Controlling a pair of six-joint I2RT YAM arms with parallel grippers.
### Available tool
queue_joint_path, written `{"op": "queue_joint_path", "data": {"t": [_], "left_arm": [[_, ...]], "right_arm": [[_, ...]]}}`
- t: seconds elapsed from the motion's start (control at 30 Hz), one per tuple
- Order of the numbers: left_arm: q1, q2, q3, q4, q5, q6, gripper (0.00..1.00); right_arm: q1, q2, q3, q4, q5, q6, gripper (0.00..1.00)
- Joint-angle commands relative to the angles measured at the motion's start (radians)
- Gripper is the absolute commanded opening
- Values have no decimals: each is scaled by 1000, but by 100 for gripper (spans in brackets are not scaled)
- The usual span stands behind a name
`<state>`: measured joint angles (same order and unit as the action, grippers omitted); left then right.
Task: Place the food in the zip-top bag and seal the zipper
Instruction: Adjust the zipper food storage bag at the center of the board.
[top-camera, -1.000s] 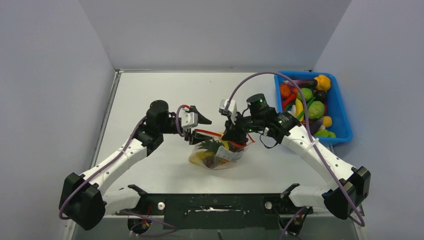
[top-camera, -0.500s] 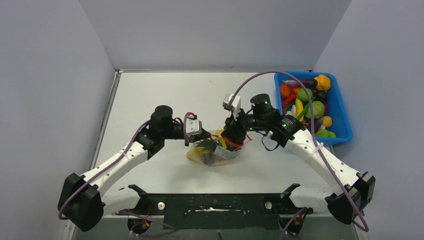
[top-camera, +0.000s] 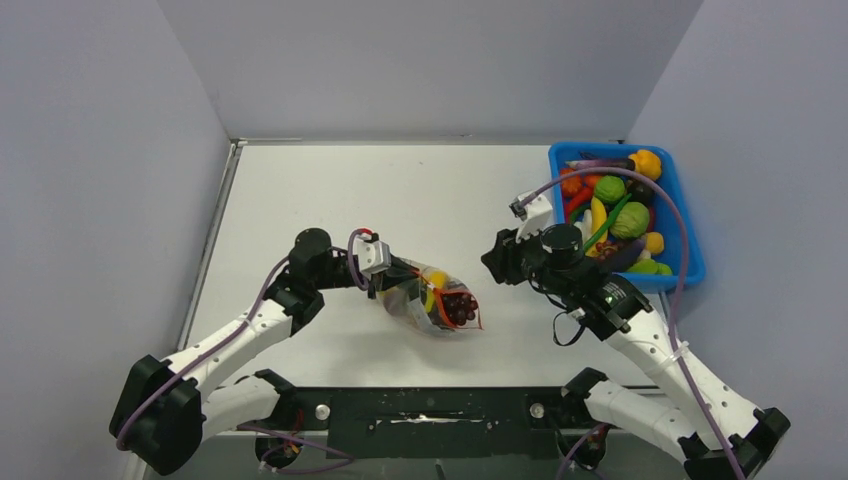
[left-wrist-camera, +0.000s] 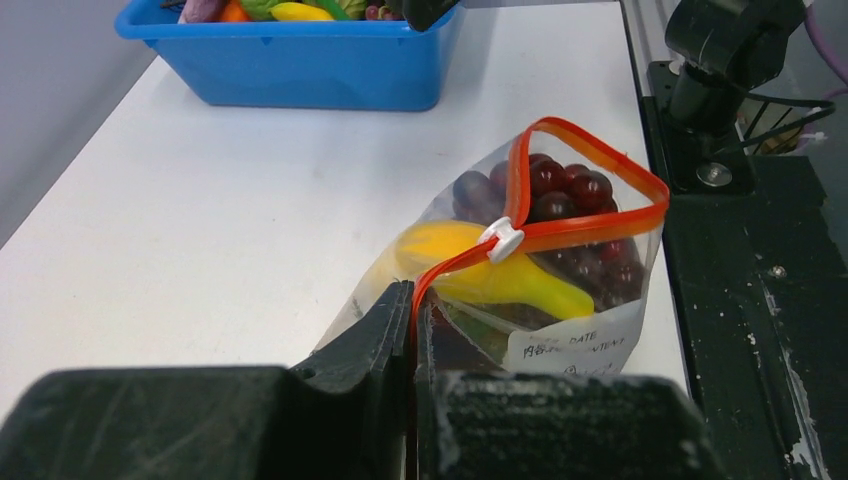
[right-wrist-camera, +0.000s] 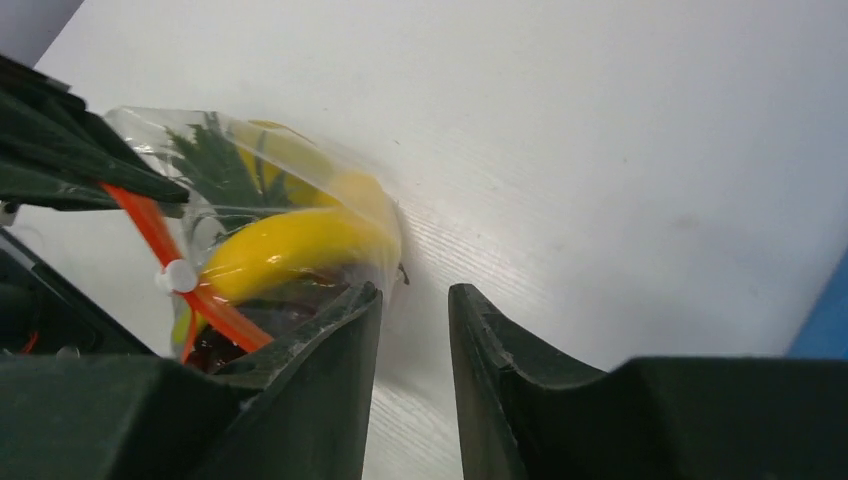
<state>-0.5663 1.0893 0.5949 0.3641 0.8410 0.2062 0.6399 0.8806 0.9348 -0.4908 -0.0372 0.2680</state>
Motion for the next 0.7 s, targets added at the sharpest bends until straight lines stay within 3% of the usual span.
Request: {"op": "queue_joint_path", "data": {"t": [0.0,0.2,0.37,0.53,0.67], "left_arm": [[7,-34,10,163,-4,-54,0],[9,-45,21,171,-112,-93,0],[10,-48,31,182,-195,-116,0],[10,-44,27,200,-199,-133,0],[9,-50,19,200,-209,-139,0]], "right_arm": [[-8,-64,-56,22,171,285,32],[-6,-179,-163,119,45,380,44],[-3,-232,-246,192,3,406,43],[-3,-213,-295,276,-40,458,35],[-2,-192,-330,308,-54,494,35]]}}
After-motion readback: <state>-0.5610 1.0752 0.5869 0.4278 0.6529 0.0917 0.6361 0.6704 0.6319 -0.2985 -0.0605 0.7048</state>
